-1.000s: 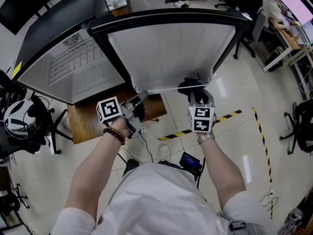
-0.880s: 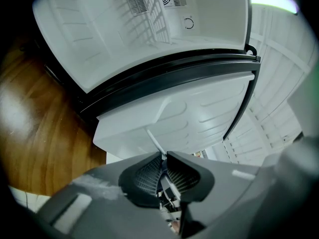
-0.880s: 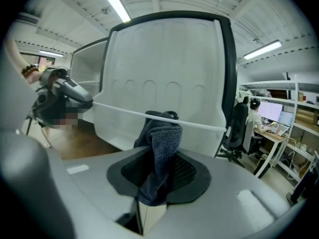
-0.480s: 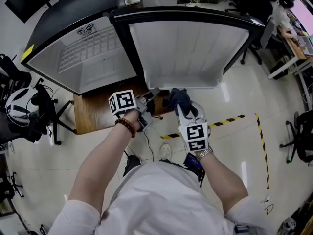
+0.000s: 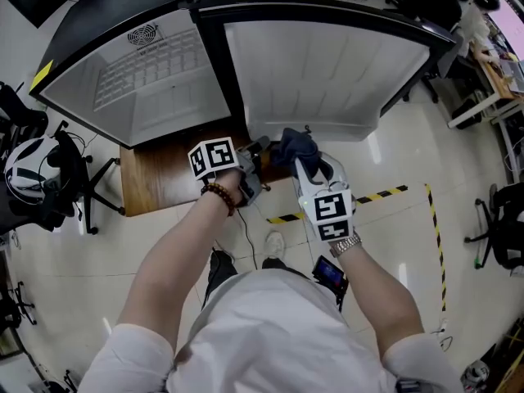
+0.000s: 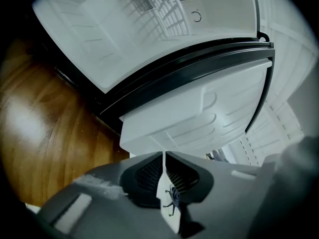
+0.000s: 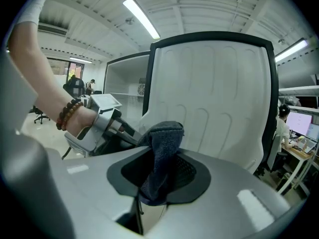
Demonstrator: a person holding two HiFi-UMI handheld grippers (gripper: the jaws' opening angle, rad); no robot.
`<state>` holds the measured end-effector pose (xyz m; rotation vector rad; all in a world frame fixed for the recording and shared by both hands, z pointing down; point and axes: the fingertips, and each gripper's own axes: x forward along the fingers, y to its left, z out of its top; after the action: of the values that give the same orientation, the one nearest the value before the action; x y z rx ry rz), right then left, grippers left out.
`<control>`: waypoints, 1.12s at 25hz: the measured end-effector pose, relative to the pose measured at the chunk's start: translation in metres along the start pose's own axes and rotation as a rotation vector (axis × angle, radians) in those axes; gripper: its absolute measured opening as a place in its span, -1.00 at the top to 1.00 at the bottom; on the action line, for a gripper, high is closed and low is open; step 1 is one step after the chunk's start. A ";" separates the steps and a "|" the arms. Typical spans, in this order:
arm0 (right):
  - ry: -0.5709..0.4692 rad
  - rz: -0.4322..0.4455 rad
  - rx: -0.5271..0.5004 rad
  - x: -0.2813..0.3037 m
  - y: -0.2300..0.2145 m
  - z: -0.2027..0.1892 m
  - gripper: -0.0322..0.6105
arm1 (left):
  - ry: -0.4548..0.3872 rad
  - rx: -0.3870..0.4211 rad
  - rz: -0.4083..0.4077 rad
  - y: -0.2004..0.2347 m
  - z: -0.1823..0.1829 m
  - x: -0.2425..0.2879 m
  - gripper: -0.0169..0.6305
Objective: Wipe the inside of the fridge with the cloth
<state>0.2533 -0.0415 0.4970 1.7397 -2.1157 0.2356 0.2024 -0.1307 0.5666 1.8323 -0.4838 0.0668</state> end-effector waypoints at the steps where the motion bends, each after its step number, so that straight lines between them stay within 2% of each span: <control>1: 0.002 0.002 0.002 0.004 0.000 0.002 0.62 | -0.002 0.004 0.002 0.001 0.001 -0.001 0.88; 9: 0.009 0.043 0.022 0.040 0.012 0.026 0.62 | -0.031 0.040 0.023 0.000 0.015 -0.016 0.88; 17: 0.039 0.090 0.037 0.084 0.035 0.039 0.62 | -0.070 0.085 0.058 0.009 0.029 -0.066 0.88; 22: 0.118 0.062 0.064 0.111 0.032 0.026 0.62 | -0.090 0.086 0.065 0.014 0.034 -0.088 0.90; 28: 0.192 -0.004 0.091 0.116 0.016 0.011 0.62 | -0.076 0.108 0.064 0.018 0.031 -0.093 0.91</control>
<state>0.2181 -0.1472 0.5355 1.6966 -1.9909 0.4847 0.1053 -0.1370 0.5460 1.9301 -0.6021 0.0677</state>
